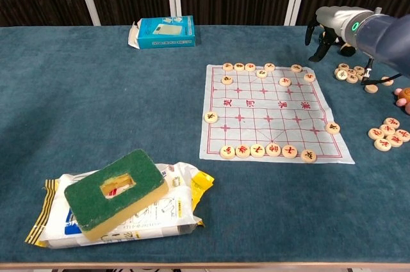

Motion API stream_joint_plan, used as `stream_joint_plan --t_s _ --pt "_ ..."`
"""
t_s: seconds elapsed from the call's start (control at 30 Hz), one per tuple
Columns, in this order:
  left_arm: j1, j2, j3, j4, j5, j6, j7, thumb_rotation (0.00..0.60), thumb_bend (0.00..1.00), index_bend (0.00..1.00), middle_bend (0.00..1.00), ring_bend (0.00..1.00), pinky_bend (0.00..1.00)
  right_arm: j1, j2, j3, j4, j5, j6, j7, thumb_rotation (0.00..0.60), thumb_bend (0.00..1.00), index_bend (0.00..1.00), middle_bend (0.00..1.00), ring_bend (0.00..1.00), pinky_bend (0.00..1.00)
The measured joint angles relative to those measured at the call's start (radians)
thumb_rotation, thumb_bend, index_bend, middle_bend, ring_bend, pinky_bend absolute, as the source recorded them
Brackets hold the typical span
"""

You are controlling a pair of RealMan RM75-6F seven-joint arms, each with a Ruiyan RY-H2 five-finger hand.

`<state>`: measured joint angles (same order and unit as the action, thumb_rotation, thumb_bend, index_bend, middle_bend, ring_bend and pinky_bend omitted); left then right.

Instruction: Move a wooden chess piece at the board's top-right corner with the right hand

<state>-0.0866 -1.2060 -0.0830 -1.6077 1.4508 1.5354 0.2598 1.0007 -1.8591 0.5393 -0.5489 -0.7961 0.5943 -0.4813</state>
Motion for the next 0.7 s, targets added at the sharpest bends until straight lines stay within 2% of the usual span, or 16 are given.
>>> stream_joint_plan --t_s 0.1,0.3,0.33,0.43,0.53,0.7 --pt "0.000 0.005 -0.002 0.001 -0.001 0.000 -0.015 0.600 0.05 0.01 0.00 0.00 0.05 -0.066 0.090 -0.016 -0.200 -0.011 0.059 -0.007 0.600 0.35 0.24 0.00 0.01 0.02" --pt "0.002 0.016 -0.008 0.000 -0.008 0.002 -0.041 0.600 0.05 0.01 0.00 0.00 0.05 -0.250 0.326 -0.073 -0.715 -0.077 0.243 -0.012 0.600 0.35 0.21 0.00 0.01 0.02" --pt "0.002 0.017 -0.009 0.000 -0.009 0.002 -0.045 0.600 0.05 0.01 0.00 0.00 0.05 -0.299 0.381 -0.093 -0.817 -0.103 0.293 -0.009 0.600 0.35 0.21 0.00 0.01 0.02" --pt "0.001 0.020 -0.012 0.003 -0.012 0.001 -0.060 0.600 0.05 0.01 0.00 0.00 0.05 -0.445 0.514 -0.158 -1.036 -0.199 0.448 0.012 0.600 0.35 0.19 0.00 0.01 0.02" --pt "-0.003 0.022 -0.014 0.008 -0.015 -0.008 -0.074 0.600 0.05 0.01 0.00 0.00 0.05 -0.602 0.614 -0.246 -1.160 -0.327 0.612 0.058 0.600 0.35 0.19 0.00 0.01 0.02" --pt "-0.007 0.021 -0.020 0.024 -0.019 -0.012 -0.097 0.600 0.05 0.01 0.00 0.00 0.05 -0.774 0.676 -0.389 -1.196 -0.525 0.820 0.144 0.600 0.34 0.19 0.00 0.01 0.02"
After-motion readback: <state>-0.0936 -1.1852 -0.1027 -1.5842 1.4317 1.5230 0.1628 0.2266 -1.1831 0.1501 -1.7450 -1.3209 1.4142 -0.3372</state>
